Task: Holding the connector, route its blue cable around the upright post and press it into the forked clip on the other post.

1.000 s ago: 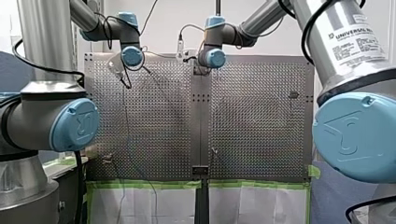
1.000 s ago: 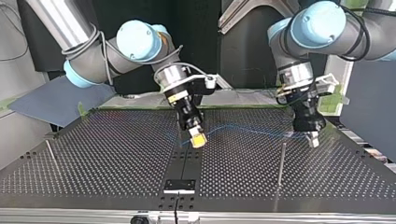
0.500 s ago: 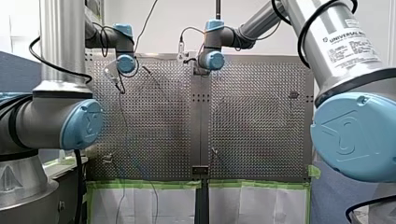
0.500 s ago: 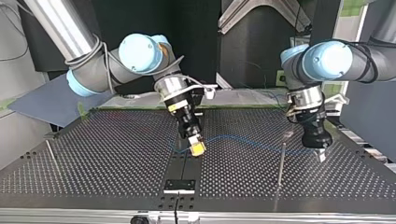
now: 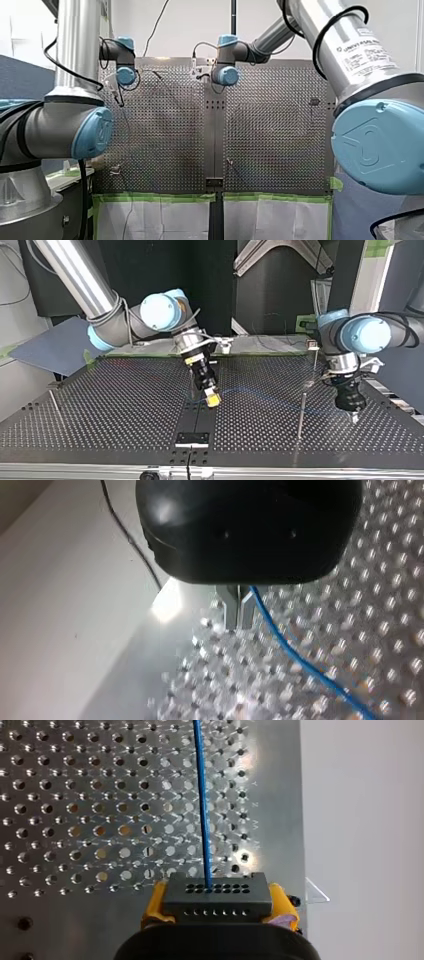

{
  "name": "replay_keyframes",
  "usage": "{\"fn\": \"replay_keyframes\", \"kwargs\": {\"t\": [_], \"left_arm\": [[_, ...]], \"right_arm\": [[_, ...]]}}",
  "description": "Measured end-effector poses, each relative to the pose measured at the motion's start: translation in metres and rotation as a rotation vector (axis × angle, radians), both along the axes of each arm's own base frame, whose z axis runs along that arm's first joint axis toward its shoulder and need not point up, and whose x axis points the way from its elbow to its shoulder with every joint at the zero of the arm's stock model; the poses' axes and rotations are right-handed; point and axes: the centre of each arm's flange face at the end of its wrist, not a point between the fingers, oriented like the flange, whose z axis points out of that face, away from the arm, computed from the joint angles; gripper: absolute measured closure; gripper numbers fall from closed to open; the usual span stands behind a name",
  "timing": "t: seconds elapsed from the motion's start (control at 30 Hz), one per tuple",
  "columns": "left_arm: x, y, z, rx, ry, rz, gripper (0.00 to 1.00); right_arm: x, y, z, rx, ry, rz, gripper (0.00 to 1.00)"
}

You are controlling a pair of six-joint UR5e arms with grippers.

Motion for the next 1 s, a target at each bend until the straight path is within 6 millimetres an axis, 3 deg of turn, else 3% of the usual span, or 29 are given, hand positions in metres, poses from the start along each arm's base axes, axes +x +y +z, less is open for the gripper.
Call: {"fn": "replay_keyframes", "kwargs": {"t": [0.43, 1.0], "left_arm": [[0.033, 0.057, 0.036, -0.02, -0.096, -0.021, 0.95], [0.033, 0.018, 0.039, -0.005, -0.092, -0.085, 0.95]], "right_arm": [[0.003, -0.008, -0.006, 0.002, 0.0, -0.009, 1.0], [-0.003, -0.016, -0.013, 0.024, 0.01, -0.054, 1.0]]}}
